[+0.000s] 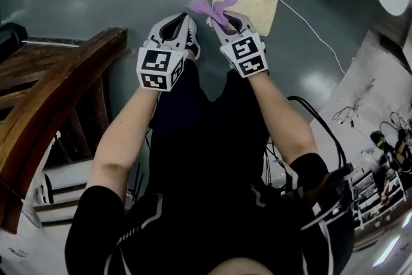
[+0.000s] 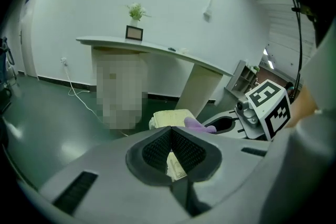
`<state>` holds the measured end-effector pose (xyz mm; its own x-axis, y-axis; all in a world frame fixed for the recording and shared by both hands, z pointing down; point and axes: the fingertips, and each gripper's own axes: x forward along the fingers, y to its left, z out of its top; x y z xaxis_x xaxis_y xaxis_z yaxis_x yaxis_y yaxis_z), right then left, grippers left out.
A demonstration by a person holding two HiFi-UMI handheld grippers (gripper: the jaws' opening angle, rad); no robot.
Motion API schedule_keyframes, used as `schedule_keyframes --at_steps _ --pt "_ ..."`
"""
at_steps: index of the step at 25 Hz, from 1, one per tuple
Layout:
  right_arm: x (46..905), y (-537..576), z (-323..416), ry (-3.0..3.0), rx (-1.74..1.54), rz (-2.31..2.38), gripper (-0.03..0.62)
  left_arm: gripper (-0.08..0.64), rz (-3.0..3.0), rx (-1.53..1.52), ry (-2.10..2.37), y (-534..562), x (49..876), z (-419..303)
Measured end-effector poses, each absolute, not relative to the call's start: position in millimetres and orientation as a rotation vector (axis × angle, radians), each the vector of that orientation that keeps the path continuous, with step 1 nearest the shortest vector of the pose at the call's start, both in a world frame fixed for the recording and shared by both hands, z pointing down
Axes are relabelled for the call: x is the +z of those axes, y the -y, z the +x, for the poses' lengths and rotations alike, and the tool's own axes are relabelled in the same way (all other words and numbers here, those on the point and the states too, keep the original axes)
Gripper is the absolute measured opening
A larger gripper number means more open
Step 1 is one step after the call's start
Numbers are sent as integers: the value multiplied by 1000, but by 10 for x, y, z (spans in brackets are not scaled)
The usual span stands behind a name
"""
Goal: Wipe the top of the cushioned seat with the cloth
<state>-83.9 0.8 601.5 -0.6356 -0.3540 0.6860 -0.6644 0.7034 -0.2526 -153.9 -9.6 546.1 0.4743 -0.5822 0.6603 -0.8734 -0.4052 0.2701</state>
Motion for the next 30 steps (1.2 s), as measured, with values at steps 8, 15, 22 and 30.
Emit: schedule_keyframes --at_steps 8,15,22,30 --pt "6737 -163 -1034 2219 702 748 83 3 2055 705 1177 -80 6013 -1623" --pt "7317 -406 -1051 2145 725 707 83 3 2008 766 1154 -223 6319 -1636" --pt "7696 -312 -773 2002 664 777 86 3 2004 758 1154 -231 6451 -1584" --pt "7788 -305 -620 1989 670 762 87 3 2008 761 1134 -187 6509 -1337"
